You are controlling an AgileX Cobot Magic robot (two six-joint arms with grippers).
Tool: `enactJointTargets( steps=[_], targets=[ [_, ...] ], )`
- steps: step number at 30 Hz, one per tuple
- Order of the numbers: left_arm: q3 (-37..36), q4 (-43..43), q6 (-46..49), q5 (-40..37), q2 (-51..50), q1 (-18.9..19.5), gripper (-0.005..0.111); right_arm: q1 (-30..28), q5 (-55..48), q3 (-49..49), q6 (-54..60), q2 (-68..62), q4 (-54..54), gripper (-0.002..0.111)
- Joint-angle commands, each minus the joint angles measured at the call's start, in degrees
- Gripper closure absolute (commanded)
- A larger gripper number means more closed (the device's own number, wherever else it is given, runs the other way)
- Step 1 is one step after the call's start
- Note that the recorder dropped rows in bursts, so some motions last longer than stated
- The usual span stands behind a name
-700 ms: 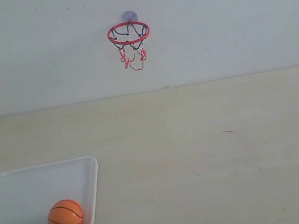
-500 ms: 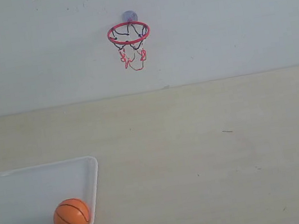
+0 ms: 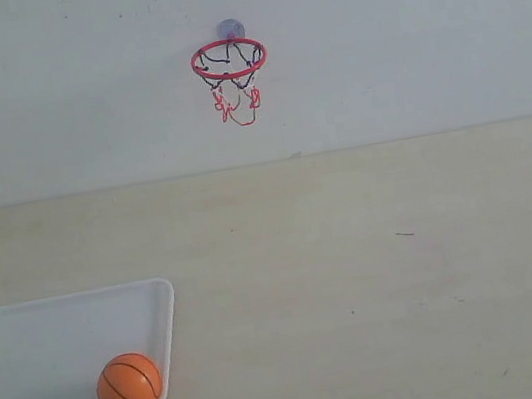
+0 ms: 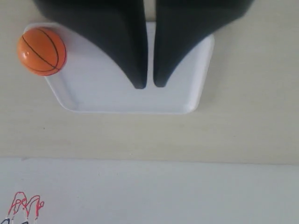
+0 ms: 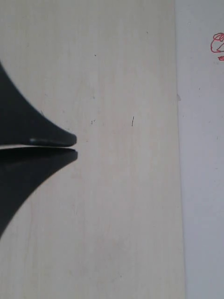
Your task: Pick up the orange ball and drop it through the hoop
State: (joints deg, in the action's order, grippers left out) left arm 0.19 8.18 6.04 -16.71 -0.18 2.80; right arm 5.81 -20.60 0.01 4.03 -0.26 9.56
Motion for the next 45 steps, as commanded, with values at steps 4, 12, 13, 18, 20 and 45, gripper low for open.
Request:
enactJointTargets(
  steps=[4,12,13,18,20,45],
  targets=[
    [-0.19,-0.28,2.52,12.13,0.18,0.06,0.103,-0.05,0.21,-0.01,-0.25,0.26,-0.20,0.109],
    [-0.19,-0.28,2.52,50.60,0.18,0.06,0.103,-0.05,0.21,-0.01,-0.25,0.26,-0.20,0.109],
    [0.34,-0.28,2.52,50.99,0.18,0.06,0.103,-0.05,0.21,-0.01,-0.25,0.26,-0.20,0.109],
    [11.75,-0.28,2.52,33.50,-4.68,0.06,0.103,-0.05,0.21,-0.01,-0.25,0.26,-0.20,0.109],
    [17.45,-0.28,2.52,21.32,-9.70,0.06,0.103,-0.05,0.21,-0.01,-0.25,0.26,-0.20,0.109],
    [32.80,13.62,2.51,-5.86,-50.97,-0.04,0.103,-0.05,0.21,-0.01,-0.25,0.26,-0.20,0.109]
  ],
)
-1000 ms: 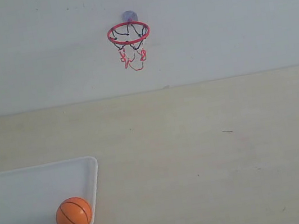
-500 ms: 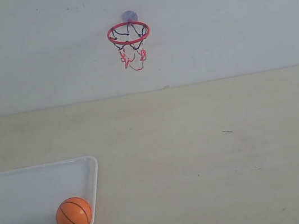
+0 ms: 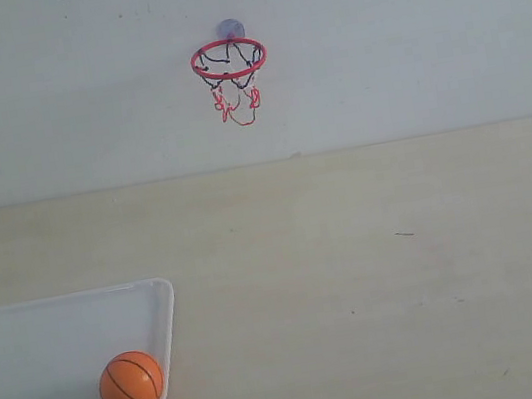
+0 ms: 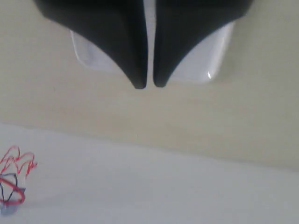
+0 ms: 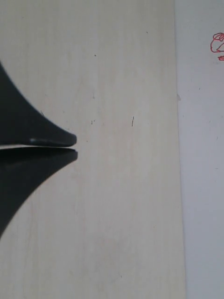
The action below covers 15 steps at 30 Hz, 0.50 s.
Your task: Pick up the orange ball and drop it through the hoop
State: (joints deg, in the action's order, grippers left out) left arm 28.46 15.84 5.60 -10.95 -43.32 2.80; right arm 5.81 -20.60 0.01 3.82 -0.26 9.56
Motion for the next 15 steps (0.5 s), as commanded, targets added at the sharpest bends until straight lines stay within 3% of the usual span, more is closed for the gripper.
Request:
enactJointTargets(
  steps=[1,5,7,10,15],
  targets=[
    [6.10,8.99,6.62,-14.96,-10.04,-0.04,0.103,-0.05,0.21,-0.01,-0.04,0.26,-0.20,0.109],
    [13.99,28.50,33.86,-32.74,-20.72,-0.04,0.103,-0.05,0.21,-0.01,-0.04,0.26,-0.20,0.109],
    [16.75,34.76,42.40,-40.15,-24.64,-0.69,0.103,-0.05,0.21,-0.01,-0.04,0.26,-0.20,0.109],
    [19.89,32.87,41.32,-42.60,-28.38,-5.41,0.103,-0.05,0.21,-0.01,-0.04,0.26,-0.20,0.109],
    [20.89,16.41,29.59,-39.11,-30.42,-17.94,0.103,-0.05,0.21,-0.01,-0.04,0.26,-0.20,0.109]
  ],
)
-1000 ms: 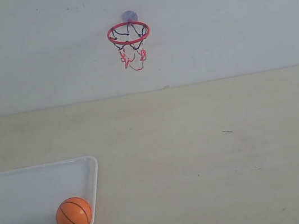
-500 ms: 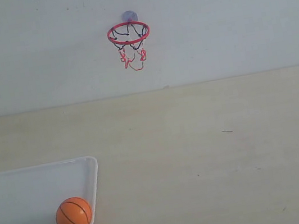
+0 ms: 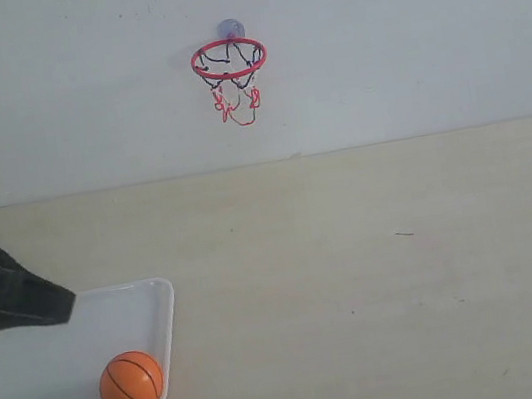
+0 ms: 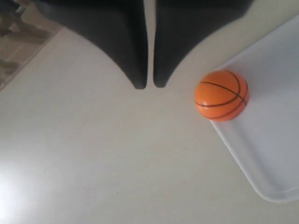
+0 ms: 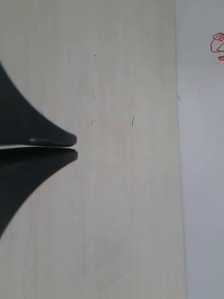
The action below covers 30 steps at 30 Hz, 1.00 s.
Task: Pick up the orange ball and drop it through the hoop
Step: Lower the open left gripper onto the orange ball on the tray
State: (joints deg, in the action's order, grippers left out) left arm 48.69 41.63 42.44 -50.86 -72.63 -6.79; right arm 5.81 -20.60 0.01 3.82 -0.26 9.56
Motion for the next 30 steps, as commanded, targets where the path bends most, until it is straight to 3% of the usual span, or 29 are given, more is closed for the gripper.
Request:
enactJointTargets(
  steps=[1,2,5,9,19,23,30],
  targets=[
    [0.65,-10.89,-8.83,1.62,-1.26,-10.45,0.103,-0.05,0.21,-0.01,-0.04,0.26,-0.20,0.109],
    [0.65,-12.95,-10.71,3.19,-1.51,-13.33,0.103,-0.05,0.21,-0.01,-0.04,0.26,-0.20,0.109],
    [0.65,-17.91,-16.20,11.99,-1.50,-17.28,0.103,-0.05,0.21,-0.01,-0.04,0.26,-0.20,0.109],
    [0.65,-18.42,-25.44,15.40,-2.50,-17.42,0.103,-0.05,0.21,-0.01,-0.04,0.26,-0.20,0.109],
    [0.65,-26.02,-25.72,13.76,-11.98,-17.42,0.100,-0.05,0.21,-0.01,-0.04,0.26,-0.20,0.109],
    [0.65,-26.21,-25.72,13.62,-15.68,-17.42,0.083,-0.05,0.21,-0.01,-0.04,0.26,-0.20,0.109],
    [0.65,-30.59,-28.29,18.30,-18.13,-17.42,0.035,-0.05,0.21,-0.01,-0.04,0.26,-0.20,0.109]
  ],
)
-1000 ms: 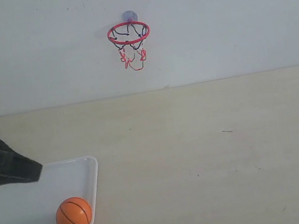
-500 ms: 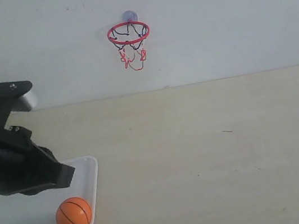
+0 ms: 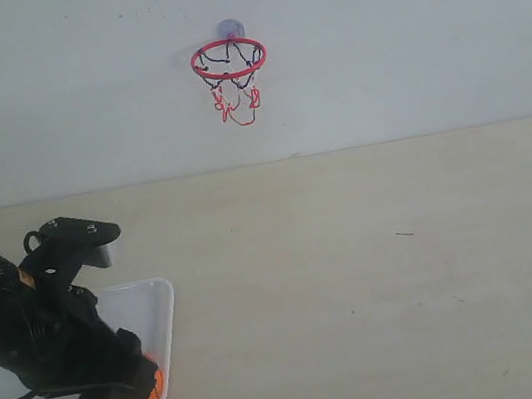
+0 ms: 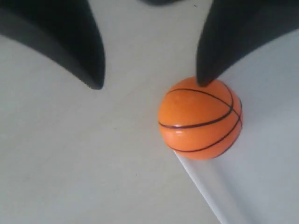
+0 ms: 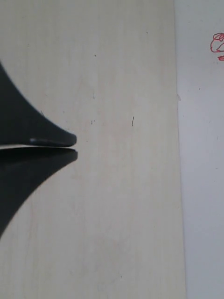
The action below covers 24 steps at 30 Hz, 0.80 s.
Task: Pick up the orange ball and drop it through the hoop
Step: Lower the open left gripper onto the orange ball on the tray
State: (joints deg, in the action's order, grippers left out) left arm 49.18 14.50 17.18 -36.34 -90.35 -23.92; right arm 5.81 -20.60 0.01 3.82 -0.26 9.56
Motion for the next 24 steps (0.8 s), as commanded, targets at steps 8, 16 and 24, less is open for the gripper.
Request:
enactJointTargets(
  steps=[8,16,24],
  targets=[
    [0.16,-9.10,-9.87,7.38,-1.29,-0.29,0.025,-0.05,0.21,-0.01,-0.04,0.26,-0.20,0.109],
    [0.16,-9.10,-10.07,10.67,-5.47,-0.29,0.025,-0.05,0.21,-0.01,-0.04,0.26,-0.20,0.109],
    [0.16,-9.10,-10.07,11.21,-8.17,-0.29,0.025,-0.05,0.21,-0.01,-0.04,0.26,-0.20,0.109]
  ],
)
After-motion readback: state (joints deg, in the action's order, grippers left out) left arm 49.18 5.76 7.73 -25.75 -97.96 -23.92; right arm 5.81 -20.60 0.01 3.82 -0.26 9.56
